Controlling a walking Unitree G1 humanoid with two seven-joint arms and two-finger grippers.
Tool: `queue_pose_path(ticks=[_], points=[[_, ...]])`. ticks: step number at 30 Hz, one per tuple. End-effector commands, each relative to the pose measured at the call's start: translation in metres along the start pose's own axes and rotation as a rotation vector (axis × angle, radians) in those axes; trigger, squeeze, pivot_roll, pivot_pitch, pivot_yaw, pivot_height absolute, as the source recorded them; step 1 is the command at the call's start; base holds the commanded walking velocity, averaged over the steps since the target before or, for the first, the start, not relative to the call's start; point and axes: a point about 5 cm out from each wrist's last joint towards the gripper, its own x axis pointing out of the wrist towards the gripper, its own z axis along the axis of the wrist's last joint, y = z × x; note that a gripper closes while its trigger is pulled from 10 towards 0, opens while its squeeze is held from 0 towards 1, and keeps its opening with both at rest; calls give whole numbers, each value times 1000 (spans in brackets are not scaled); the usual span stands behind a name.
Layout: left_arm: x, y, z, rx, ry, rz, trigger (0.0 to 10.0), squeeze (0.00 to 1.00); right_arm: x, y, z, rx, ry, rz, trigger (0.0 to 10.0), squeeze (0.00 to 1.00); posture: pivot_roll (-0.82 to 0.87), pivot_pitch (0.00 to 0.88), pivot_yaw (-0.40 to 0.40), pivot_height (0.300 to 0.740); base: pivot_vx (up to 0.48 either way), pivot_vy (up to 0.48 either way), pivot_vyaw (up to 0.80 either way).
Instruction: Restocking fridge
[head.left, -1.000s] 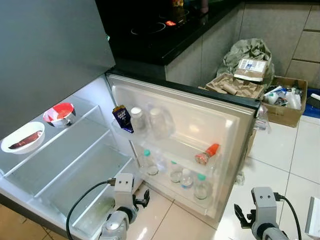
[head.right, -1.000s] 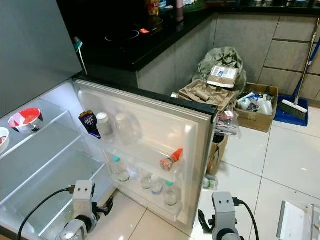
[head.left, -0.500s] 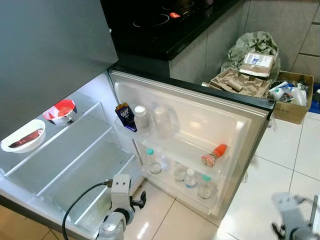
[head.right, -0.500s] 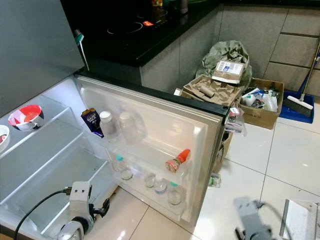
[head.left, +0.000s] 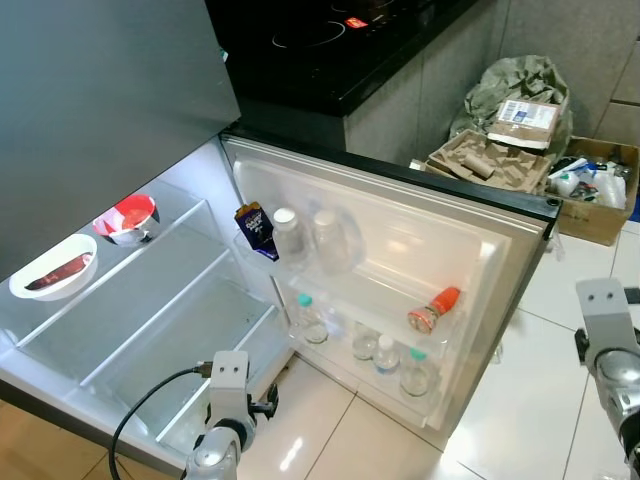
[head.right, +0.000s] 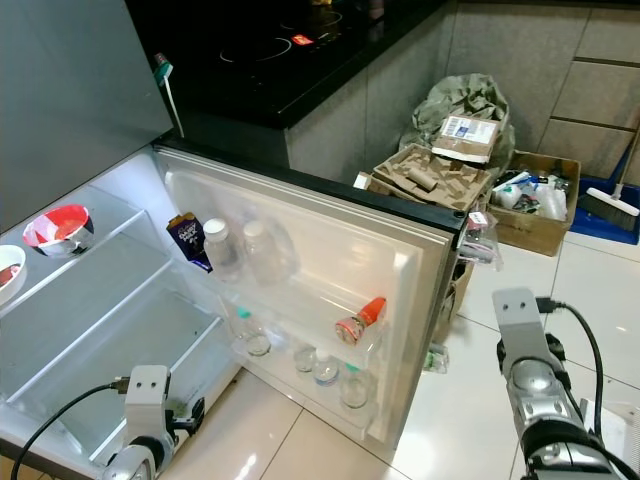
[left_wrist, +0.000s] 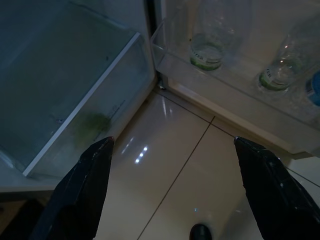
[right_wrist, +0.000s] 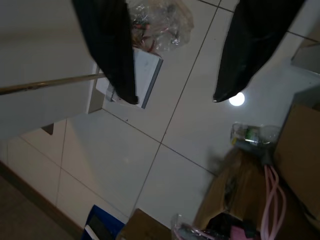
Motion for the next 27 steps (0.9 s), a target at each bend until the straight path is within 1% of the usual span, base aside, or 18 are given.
queue_pose_path(ticks=[1,2,3,5,8,9,11,15,16,17,18,19,20,22,23,24,25,27], points=[[-6,14,-7,23,23,37,10000,0,2,-9,0,-1,36,-55,0,0,-54,137,112,740,0,0,0],[-6,14,-7,23,23,37,10000,0,2,-9,0,-1,36,-55,0,0,-54,137,112,740,0,0,0],[-7,16,-8,20,24,44,10000,0,3,-13,6,41,23,-101,10000,0,-52,136,111,740,0,0,0],[-7,17,-8,19,24,46,10000,0,3,-13,8,53,20,-111,10000,0,-52,136,111,740,0,0,0],[-8,20,-9,12,21,59,10000,0,3,-12,17,145,-19,-143,10000,0,-52,138,111,740,0,0,0],[-8,20,-9,12,21,59,10000,0,3,-12,17,145,-19,-143,10000,0,-52,138,111,740,0,0,0],[-9,21,-9,10,19,62,10000,0,3,-8,22,195,-27,-135,10000,0,-53,137,111,740,0,0,0],[-8,21,-8,4,14,58,10000,0,2,12,32,377,-60,7,10000,0,-56,139,118,740,0,0,0],[-8,21,-8,4,14,58,10000,0,2,12,32,377,-60,7,10000,0,-56,139,118,740,0,0,0],[-8,20,-8,2,12,55,10000,0,1,16,35,407,-71,41,10000,0,-56,139,118,740,0,0,0],[-8,20,-8,-2,10,50,10000,0,0,24,39,453,-86,111,10000,0,-56,138,120,740,0,0,0],[-8,20,-8,-2,10,50,10000,0,0,24,39,453,-86,111,10000,0,-56,138,120,740,0,0,0],[-8,19,-8,-4,10,48,10000,0,-1,28,40,468,-92,143,10000,0,-56,138,120,740,0,0,0],[-8,19,-8,-8,9,44,10000,0,-4,39,45,503,-126,254,10000,0,-58,136,121,740,0,0,0],[-8,19,-8,-9,8,43,10000,0,-4,42,47,509,-135,280,10000,0,-58,136,121,740,0,0,0],[-8,19,-8,-9,9,43,10000,0,-6,47,47,525,-144,340,10000,0,-59,133,120,740,0,0,0],[-8,19,-8,-9,9,43,10000,0,-6,47,47,525,-144,340,10000,0,-59,133,120,740,0,0,0],[-9,19,-9,-9,11,45,10000,0,-9,55,46,547,-156,436,10000,0,-59,130,120,740,0,0,0]])
